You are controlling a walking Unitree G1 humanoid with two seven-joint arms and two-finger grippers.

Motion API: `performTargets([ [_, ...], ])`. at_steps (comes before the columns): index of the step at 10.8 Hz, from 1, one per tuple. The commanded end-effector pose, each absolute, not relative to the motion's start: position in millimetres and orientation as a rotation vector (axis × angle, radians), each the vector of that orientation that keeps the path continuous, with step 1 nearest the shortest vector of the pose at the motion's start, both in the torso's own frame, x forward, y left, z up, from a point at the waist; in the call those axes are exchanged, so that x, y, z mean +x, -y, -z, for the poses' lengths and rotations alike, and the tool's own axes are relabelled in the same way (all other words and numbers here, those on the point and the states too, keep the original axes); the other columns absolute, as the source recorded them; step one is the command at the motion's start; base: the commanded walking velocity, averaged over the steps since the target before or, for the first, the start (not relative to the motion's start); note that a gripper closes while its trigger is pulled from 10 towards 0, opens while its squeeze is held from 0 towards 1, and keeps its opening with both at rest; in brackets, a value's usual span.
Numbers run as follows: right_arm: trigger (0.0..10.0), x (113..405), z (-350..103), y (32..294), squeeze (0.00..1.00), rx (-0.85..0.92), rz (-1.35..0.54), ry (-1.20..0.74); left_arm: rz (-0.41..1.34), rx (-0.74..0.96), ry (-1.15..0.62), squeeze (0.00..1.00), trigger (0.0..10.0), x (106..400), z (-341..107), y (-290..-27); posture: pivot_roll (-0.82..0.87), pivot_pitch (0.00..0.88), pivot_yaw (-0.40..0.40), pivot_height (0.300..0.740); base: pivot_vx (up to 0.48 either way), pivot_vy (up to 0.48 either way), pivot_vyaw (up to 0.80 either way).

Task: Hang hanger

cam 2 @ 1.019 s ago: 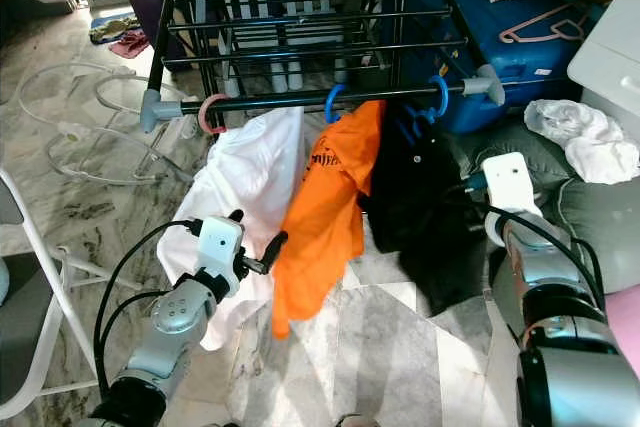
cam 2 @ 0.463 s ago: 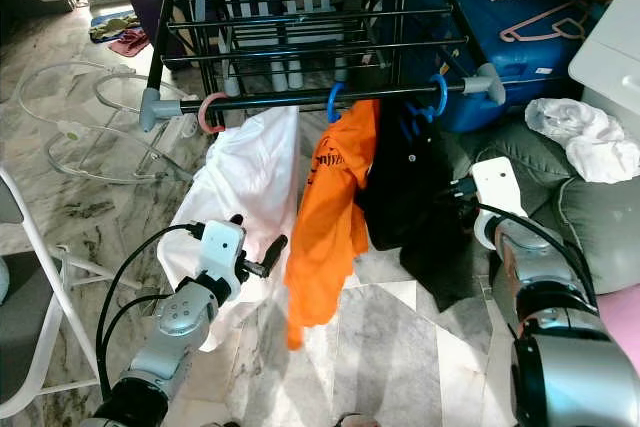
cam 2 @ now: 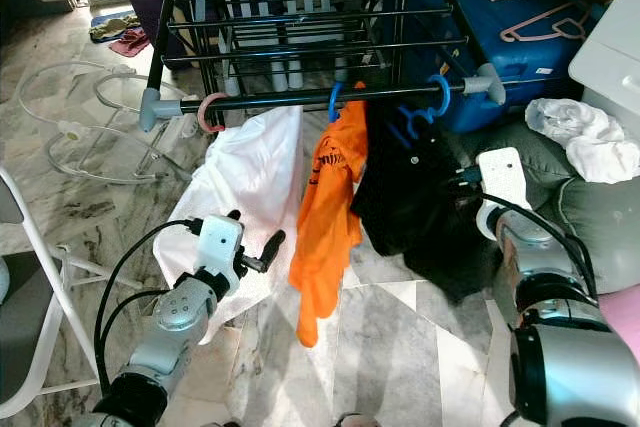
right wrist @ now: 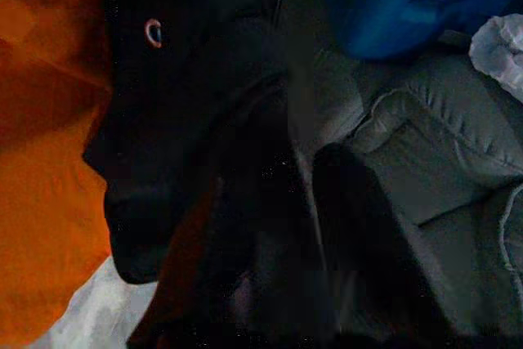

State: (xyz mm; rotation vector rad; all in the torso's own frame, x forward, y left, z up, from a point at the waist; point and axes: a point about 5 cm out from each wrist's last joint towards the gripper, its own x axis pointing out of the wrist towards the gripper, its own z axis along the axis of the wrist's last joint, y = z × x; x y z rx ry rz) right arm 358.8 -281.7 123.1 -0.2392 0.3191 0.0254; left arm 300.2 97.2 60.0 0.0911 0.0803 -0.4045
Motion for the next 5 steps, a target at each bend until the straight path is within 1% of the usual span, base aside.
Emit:
performTargets([
  [1,0.0,360.4,-126.7,282.4,0.00,-0.216,-0.009,-0.298,0.399,0.112,-0.113,0.00,10.0,298.4,-53.4,-100.5,-0.23,0.092,0.011,0.740,0.000,0.000,0.00],
  [5,0.0,355.1,-119.2,284.5,0.00,-0.171,-0.013,-0.299,0.389,0.120,-0.124,0.00,10.0,299.1,-51.5,-99.6,-0.23,0.085,0.006,0.740,0.000,0.000,0.00],
])
